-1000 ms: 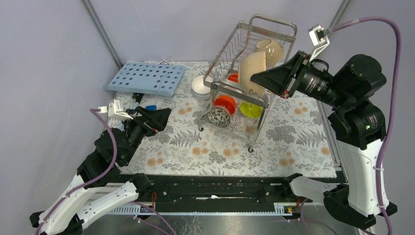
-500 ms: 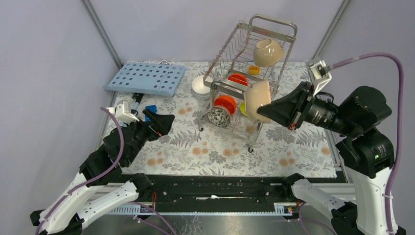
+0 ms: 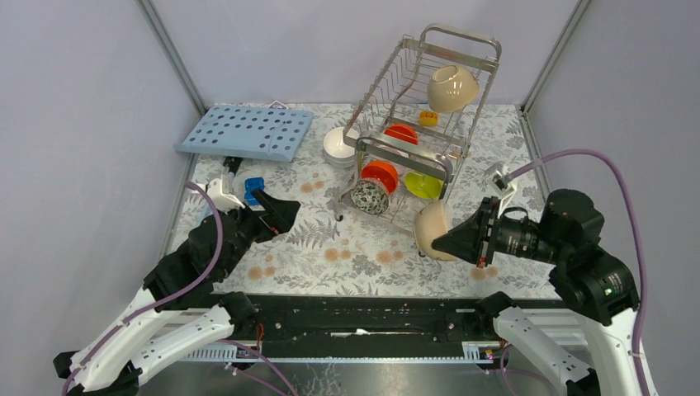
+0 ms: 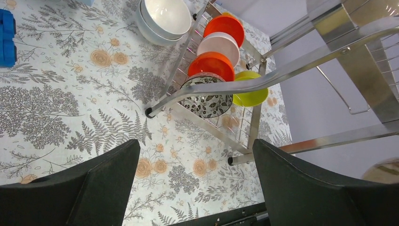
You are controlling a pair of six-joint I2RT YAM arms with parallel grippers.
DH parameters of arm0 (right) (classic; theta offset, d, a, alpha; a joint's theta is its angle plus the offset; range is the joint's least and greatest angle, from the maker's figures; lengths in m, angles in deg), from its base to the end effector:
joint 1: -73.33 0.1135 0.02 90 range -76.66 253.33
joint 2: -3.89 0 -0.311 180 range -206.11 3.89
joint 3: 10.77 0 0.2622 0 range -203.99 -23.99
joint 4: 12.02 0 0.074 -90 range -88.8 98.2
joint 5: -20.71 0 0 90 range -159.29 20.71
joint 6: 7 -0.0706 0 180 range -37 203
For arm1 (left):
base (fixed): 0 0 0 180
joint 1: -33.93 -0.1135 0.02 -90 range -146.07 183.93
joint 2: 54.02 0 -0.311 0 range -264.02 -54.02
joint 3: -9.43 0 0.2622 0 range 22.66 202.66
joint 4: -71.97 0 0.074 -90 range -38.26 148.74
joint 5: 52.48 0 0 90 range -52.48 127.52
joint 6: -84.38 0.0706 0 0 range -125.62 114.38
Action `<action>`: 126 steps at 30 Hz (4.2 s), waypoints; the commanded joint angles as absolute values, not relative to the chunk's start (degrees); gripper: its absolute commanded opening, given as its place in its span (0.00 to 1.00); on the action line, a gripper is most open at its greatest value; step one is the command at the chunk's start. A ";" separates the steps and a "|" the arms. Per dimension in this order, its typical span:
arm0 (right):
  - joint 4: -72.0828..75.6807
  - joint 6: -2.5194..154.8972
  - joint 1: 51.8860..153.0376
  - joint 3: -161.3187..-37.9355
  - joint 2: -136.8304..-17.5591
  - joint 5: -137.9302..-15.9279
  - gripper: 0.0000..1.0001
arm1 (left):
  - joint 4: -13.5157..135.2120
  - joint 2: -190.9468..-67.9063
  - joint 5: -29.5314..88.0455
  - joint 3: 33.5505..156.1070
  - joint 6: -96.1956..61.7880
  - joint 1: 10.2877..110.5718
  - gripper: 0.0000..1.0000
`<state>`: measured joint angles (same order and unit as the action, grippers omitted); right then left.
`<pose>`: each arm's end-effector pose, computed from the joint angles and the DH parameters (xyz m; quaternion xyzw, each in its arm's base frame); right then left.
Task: Unload the bowls from the dish rack
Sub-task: Place the bowl at the center of the board.
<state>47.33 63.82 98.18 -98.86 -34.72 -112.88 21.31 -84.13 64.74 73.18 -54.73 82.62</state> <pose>0.0436 0.0738 0.4854 -0.2738 0.6979 0.4875 0.4476 0.0903 -0.0538 0.3747 -0.1428 0.7809 -0.3112 0.5225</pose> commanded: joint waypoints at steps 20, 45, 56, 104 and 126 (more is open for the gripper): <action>43.23 67.50 98.65 -74.80 -26.58 -98.67 0.00 | 24.04 -86.05 62.63 67.61 -55.87 82.67 0.95; 46.71 69.92 99.82 -88.51 -32.23 -106.71 0.00 | 28.32 -92.43 57.29 65.22 -57.74 82.71 0.95; 42.01 66.62 99.86 -111.38 -39.77 -111.16 0.00 | 26.64 -90.91 58.22 67.29 -56.70 82.70 0.95; 25.34 98.78 161.56 -123.76 -75.53 -46.46 0.00 | 15.91 -81.54 77.07 81.78 -47.81 82.71 0.98; 32.51 92.00 177.35 -84.58 -70.42 -33.87 0.00 | 10.83 -85.80 38.84 76.91 -47.30 82.79 0.99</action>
<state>33.26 92.37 176.14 -85.01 -69.61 -38.85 14.15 -81.46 50.21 79.17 -46.46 82.62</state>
